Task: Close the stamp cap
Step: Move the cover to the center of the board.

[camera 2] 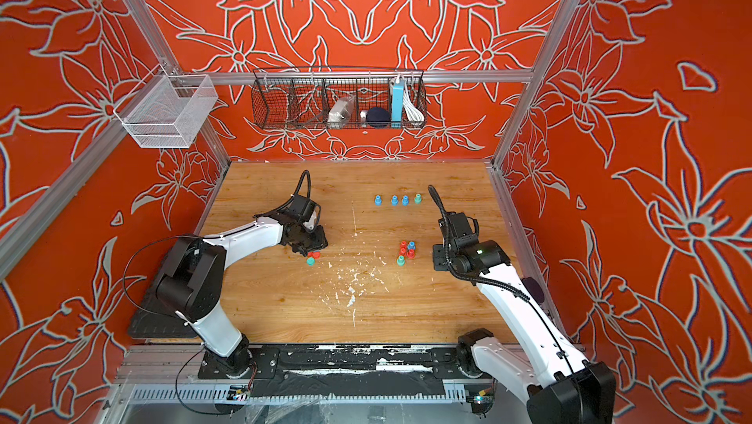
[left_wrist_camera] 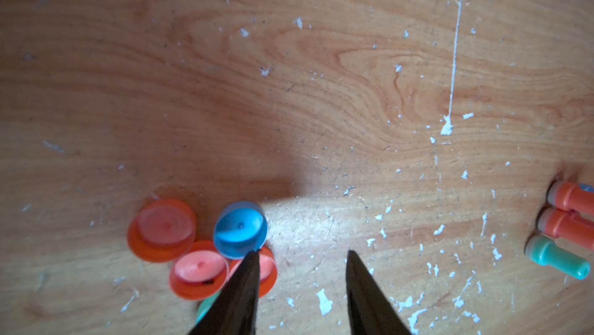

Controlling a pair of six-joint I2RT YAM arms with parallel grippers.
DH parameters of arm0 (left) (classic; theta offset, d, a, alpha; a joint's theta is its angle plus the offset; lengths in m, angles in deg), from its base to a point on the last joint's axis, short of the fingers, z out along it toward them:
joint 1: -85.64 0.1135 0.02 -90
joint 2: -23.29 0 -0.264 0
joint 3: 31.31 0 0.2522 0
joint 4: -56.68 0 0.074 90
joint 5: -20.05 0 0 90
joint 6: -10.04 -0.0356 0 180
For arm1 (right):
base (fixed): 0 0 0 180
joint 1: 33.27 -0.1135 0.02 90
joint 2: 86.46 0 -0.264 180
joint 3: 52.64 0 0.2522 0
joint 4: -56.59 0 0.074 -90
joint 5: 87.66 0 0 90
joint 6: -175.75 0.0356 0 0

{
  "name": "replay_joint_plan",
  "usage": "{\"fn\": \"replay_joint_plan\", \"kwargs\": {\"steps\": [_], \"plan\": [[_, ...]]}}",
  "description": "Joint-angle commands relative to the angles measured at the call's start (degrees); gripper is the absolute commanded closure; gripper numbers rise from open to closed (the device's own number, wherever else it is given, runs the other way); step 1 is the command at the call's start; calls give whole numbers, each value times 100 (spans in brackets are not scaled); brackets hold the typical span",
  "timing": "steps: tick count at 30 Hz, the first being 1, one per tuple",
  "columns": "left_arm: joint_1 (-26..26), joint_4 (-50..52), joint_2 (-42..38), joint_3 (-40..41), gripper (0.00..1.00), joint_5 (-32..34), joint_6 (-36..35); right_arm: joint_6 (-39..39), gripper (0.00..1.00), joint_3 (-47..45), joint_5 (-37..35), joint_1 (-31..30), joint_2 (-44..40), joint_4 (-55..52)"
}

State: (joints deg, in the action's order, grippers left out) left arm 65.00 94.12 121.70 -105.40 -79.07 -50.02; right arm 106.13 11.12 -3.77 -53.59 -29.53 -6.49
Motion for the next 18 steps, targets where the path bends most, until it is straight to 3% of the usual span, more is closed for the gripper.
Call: {"fn": "replay_joint_plan", "kwargs": {"steps": [1, 18], "plan": [[-19, -108, 111, -110, 56, -10, 92, 133, 53, -94, -145, -34, -68, 46], [-19, -171, 501, -255, 56, 82, 87, 150, 53, -104, -206, -95, -115, 35]]}}
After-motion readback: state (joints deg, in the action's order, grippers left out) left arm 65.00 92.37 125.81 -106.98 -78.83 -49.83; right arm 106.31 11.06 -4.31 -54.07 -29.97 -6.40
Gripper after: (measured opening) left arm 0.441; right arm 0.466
